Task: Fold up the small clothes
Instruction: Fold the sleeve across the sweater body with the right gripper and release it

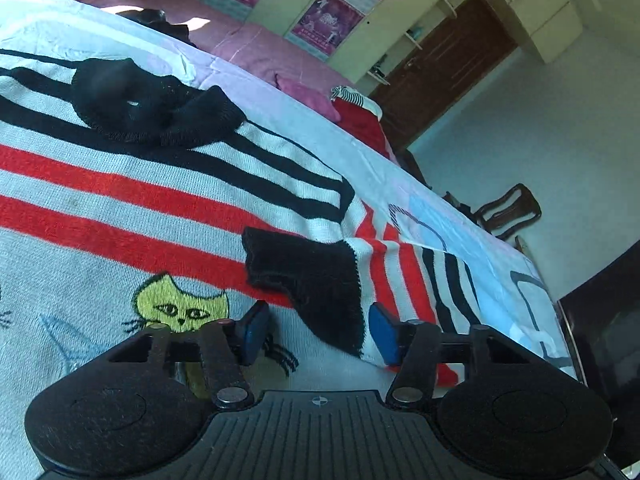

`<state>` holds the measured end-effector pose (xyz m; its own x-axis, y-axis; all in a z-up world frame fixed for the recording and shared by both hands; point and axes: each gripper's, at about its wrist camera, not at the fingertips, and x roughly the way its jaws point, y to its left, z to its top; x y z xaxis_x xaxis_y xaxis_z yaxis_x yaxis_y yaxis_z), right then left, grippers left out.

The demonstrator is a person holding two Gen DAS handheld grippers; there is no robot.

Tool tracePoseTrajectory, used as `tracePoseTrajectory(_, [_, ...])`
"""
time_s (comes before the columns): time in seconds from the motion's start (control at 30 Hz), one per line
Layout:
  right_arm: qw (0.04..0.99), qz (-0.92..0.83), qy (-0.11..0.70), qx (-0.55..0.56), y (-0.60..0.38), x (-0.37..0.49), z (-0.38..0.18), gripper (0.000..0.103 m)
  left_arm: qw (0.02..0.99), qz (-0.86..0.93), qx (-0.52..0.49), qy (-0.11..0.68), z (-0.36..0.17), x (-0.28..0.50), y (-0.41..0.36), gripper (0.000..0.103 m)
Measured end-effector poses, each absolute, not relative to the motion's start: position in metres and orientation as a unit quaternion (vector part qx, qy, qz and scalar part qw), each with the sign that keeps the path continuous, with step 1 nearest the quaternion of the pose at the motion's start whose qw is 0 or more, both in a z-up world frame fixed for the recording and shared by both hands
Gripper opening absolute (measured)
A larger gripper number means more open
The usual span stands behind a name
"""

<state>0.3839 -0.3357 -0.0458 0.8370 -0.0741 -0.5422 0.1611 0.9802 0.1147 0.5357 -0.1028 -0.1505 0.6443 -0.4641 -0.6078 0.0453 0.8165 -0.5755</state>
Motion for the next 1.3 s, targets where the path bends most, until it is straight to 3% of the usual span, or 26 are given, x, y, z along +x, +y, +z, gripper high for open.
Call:
tracePoseTrajectory(0.03, [0.955, -0.063, 0.279, 0.079, -0.338, 0.383, -0.046, 0.029, 0.867, -0.143, -0.264, 0.398, -0.152, 0.539, -0.105, 0.011])
tracePoseTrajectory(0.07, [0.955, -0.064, 0.279, 0.080, -0.341, 0.383, -0.046, 0.029, 0.866, -0.140, -0.269, 0.398, -0.155, 0.540, -0.105, 0.005])
tracePoseTrajectory(0.3, [0.949, -0.077, 0.290, 0.095, -0.347, 0.399, -0.050, 0.029, 0.899, -0.119, -0.232, 0.352, -0.134, 0.523, -0.079, 0.005])
tracePoseTrajectory(0.7, [0.947, -0.033, 0.307, 0.092, -0.294, 0.420, -0.060, 0.029, 0.917, -0.043, -0.206, 0.339, -0.136, 0.513, 0.056, 0.005])
tracePoseTrajectory(0.93, [0.950, -0.017, 0.298, 0.095, -0.280, 0.423, -0.058, 0.029, 0.921, -0.052, -0.186, 0.337, -0.148, 0.509, 0.061, 0.005])
tracePoseTrajectory(1.03, [0.927, -0.015, 0.372, 0.055, -0.270, 0.442, -0.082, 0.028, 0.924, -0.047, -0.174, 0.338, -0.151, 0.507, 0.060, 0.005])
tracePoseTrajectory(1.3, [0.938, -0.008, 0.342, 0.064, -0.276, 0.437, -0.069, 0.028, 0.919, -0.035, -0.168, 0.355, -0.150, 0.504, 0.067, 0.007])
